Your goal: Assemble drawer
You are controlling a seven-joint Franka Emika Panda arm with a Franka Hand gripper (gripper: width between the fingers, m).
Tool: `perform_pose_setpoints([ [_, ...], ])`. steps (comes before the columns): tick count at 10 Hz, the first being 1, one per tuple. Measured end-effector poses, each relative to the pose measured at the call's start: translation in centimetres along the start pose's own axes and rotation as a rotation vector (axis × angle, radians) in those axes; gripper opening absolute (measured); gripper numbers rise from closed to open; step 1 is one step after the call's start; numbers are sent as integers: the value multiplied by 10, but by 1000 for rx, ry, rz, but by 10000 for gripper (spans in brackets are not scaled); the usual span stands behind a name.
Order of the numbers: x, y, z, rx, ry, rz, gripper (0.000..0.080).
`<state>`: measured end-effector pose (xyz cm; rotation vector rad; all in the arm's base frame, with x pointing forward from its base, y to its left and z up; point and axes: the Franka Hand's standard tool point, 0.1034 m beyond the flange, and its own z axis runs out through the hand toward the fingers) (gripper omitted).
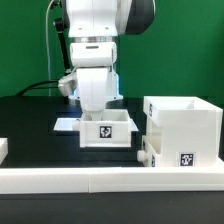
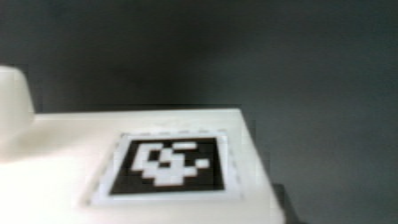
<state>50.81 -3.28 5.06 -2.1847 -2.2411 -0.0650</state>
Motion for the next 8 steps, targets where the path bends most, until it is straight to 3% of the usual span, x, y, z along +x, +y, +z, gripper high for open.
perform_pose_setpoints([
  [2,6,8,1,-8,-7,-35,44],
  [5,5,7,1,-6,-7,-32,44],
  [8,14,28,-4,6,-9,-14,44],
])
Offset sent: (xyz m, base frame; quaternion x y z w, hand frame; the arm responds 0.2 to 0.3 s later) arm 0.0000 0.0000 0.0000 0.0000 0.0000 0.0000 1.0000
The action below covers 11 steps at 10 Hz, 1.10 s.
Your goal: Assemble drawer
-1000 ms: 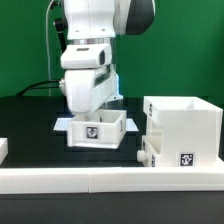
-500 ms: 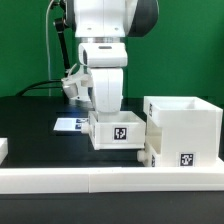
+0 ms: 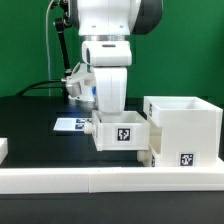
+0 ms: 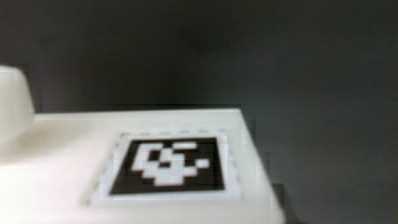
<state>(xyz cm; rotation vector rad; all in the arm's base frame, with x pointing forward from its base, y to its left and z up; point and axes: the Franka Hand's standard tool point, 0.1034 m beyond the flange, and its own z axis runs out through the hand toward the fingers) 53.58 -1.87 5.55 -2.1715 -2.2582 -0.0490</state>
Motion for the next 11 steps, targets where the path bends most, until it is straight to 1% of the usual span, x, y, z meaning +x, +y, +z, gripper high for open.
perform_pose_setpoints([
  [1,0,3,0,-5,1,-1,44],
  [2,0,1,1,-2,1,1,44],
  [3,-1,0,1,8,0,1,44],
  [5,-1,0,1,7,0,0,44],
  [7,1,4,-2,7,0,-1,44],
  [8,0,6,-3,15,-1,0,44],
  [9,0,9,-2,13,1,-1,44],
  [11,1,8,2,18,3,-1,44],
])
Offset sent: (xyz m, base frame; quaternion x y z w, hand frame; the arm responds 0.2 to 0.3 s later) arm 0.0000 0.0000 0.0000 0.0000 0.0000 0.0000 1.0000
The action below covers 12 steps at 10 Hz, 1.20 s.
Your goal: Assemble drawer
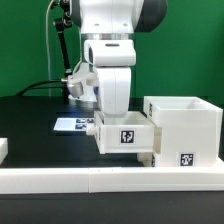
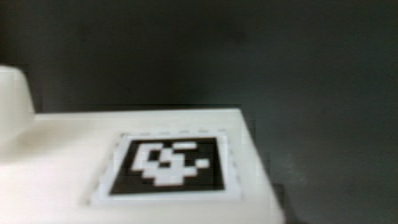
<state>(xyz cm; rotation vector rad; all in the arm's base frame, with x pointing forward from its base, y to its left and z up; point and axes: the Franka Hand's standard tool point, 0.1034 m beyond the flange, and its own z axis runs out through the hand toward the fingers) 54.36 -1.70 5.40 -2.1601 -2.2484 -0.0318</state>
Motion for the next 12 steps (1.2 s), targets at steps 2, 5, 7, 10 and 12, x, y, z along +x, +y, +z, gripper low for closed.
perform_pose_setpoints([
  [2,4,1,1,0,3,12,44],
  [5,5,3,-1,-4,3,21,44],
  [7,5,3,0,-3,3,21,44],
  [10,6,4,-2,0,2,19,44],
  [12,7,5,-2,1,2,19,44],
])
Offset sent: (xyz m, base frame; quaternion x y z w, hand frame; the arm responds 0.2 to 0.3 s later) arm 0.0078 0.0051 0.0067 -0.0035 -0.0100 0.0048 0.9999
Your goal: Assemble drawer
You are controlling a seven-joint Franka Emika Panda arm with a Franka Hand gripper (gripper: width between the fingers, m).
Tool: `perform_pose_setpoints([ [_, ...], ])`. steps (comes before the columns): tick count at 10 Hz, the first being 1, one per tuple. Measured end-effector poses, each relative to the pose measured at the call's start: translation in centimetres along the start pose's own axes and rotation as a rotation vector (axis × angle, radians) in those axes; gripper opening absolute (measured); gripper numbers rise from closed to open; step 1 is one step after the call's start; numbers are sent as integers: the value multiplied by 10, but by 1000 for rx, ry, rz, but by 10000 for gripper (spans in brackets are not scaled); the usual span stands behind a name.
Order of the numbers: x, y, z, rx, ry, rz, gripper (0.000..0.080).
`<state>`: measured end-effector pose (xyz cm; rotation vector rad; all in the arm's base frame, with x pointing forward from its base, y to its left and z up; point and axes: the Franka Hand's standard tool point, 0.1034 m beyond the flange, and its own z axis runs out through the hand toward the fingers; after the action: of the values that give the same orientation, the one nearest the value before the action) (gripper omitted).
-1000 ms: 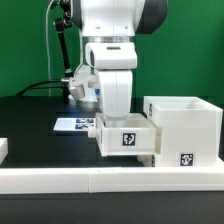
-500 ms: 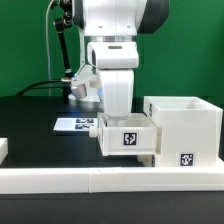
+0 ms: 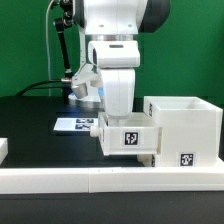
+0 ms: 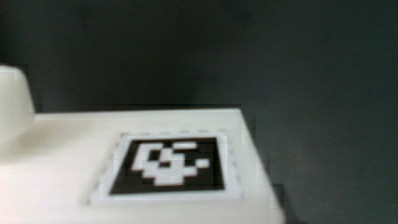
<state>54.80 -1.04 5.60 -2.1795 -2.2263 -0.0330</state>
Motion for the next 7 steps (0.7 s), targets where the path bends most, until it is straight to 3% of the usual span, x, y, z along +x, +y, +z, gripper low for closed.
perform_pose_setpoints([
  [7,11,0,0,0,5,-18,44],
])
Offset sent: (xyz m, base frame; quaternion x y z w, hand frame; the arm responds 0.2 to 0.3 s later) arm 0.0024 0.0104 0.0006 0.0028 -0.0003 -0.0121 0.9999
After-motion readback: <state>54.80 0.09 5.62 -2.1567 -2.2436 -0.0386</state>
